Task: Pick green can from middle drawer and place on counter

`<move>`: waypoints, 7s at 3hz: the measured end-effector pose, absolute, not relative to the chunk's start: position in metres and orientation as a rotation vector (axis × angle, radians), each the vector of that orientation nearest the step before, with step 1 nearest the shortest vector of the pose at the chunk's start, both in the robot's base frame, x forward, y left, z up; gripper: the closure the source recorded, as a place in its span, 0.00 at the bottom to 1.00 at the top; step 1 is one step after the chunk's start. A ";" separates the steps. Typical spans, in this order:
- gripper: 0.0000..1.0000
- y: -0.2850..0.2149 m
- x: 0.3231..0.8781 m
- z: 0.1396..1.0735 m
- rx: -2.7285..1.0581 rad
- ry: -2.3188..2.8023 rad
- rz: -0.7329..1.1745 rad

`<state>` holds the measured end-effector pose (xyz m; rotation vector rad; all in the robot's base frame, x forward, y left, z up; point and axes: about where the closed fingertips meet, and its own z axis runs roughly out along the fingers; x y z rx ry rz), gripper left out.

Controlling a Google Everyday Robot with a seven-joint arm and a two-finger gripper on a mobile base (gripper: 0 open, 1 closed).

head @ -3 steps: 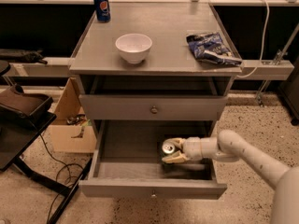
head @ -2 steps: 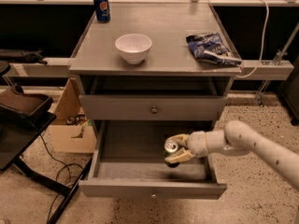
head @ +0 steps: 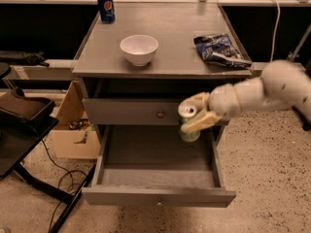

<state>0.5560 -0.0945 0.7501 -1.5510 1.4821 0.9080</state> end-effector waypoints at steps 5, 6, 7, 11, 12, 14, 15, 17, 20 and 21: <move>1.00 -0.061 0.757 1.040 -1.109 1.582 0.538; 1.00 -0.078 0.800 1.018 -0.956 1.618 0.461; 1.00 -0.085 0.820 1.024 -0.869 1.595 0.412; 1.00 0.011 0.924 0.982 -0.699 1.691 0.425; 1.00 0.030 0.956 0.941 -0.608 1.766 0.427; 0.85 0.031 0.984 0.901 -0.478 1.837 0.392; 0.62 0.031 0.984 0.901 -0.478 1.838 0.392; 0.08 0.031 0.984 0.901 -0.478 1.838 0.392; 0.00 0.030 0.977 0.909 -0.484 1.824 0.456; 0.00 -0.014 0.946 0.961 -0.524 1.777 0.526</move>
Offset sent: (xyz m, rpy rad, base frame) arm 0.0997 0.0068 0.3709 0.0647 -0.1424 -0.1842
